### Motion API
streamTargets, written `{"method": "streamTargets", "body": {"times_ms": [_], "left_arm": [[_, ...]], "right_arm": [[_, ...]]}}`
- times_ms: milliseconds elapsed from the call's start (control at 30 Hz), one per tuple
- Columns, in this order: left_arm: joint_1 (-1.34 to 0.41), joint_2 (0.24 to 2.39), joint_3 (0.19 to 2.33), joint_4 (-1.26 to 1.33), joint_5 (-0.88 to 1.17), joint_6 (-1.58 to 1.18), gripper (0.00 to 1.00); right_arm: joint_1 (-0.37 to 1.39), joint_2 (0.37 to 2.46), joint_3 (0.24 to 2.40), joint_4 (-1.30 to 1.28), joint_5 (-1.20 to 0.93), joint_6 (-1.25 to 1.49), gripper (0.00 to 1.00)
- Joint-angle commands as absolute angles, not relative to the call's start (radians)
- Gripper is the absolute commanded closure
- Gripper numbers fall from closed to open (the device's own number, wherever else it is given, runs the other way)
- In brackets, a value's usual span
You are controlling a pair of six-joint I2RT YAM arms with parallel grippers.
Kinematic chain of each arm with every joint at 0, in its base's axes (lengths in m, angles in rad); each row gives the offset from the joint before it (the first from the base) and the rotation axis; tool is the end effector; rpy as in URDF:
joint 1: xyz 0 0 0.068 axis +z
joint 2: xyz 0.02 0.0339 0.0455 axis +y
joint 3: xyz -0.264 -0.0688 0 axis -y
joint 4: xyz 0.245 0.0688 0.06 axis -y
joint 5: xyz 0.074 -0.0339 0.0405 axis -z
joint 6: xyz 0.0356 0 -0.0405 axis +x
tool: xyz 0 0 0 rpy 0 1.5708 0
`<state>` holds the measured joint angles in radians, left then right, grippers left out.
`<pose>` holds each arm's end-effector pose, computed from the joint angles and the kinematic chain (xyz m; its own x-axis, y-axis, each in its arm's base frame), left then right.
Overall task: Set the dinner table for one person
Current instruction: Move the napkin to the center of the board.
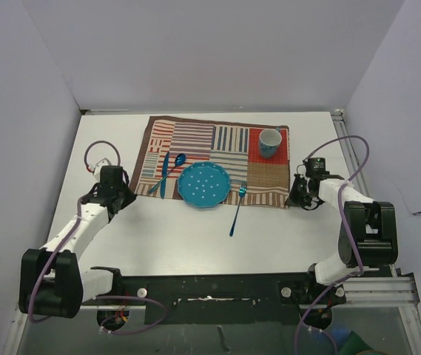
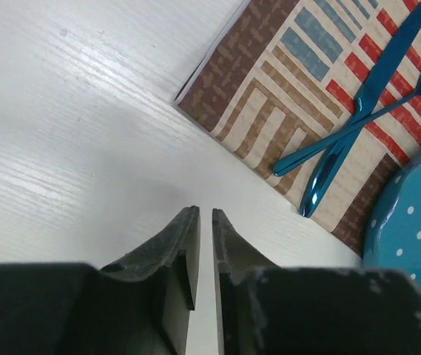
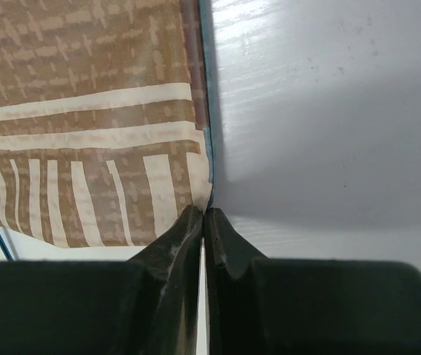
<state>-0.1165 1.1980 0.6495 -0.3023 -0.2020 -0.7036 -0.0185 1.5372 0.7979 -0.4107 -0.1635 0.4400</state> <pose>0.2352 -0.0203 0.2010 -0.5580 -0.5728 -0.6004 -0.4965 0.8102 -0.3116 0.2772 0.0007 0.1570 -0.8462 0.4360 -0.3063 0.3451 0.8865 0.3084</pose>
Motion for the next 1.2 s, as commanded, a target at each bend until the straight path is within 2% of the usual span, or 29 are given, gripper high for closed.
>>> {"method": "streamTargets", "body": {"times_ms": [0, 67, 200, 567, 933, 1000, 1033, 1133, 1167], "left_arm": [[-0.118, 1.237, 0.661, -0.286, -0.219, -0.716, 0.77], [-0.118, 1.273, 0.669, -0.260, -0.225, -0.716, 0.63], [-0.114, 1.355, 0.707, -0.235, -0.258, -0.701, 0.60], [-0.086, 1.508, 0.810, -0.197, -0.352, -0.660, 0.58], [-0.062, 1.682, 0.868, -0.127, -0.342, -0.652, 0.58], [-0.062, 1.711, 0.865, -0.110, -0.327, -0.653, 0.62], [-0.061, 1.722, 0.860, -0.098, -0.322, -0.654, 0.66], [-0.063, 1.731, 0.836, -0.058, -0.313, -0.656, 0.99], [-0.062, 1.730, 0.826, -0.046, -0.311, -0.658, 1.00]], "right_arm": [[0.016, 1.542, 0.857, -0.447, -0.193, 0.459, 0.91], [0.025, 1.551, 0.871, -0.456, -0.193, 0.453, 0.87], [0.029, 1.566, 0.886, -0.462, -0.193, 0.441, 0.80], [0.031, 1.634, 0.896, -0.440, -0.217, 0.421, 0.77], [0.030, 1.690, 0.906, -0.426, -0.223, 0.407, 0.77], [0.030, 1.693, 0.909, -0.427, -0.223, 0.408, 0.77], [0.030, 1.694, 0.910, -0.428, -0.223, 0.408, 0.77], [0.030, 1.694, 0.912, -0.430, -0.224, 0.410, 0.77], [0.030, 1.693, 0.911, -0.429, -0.224, 0.410, 0.77]]}}
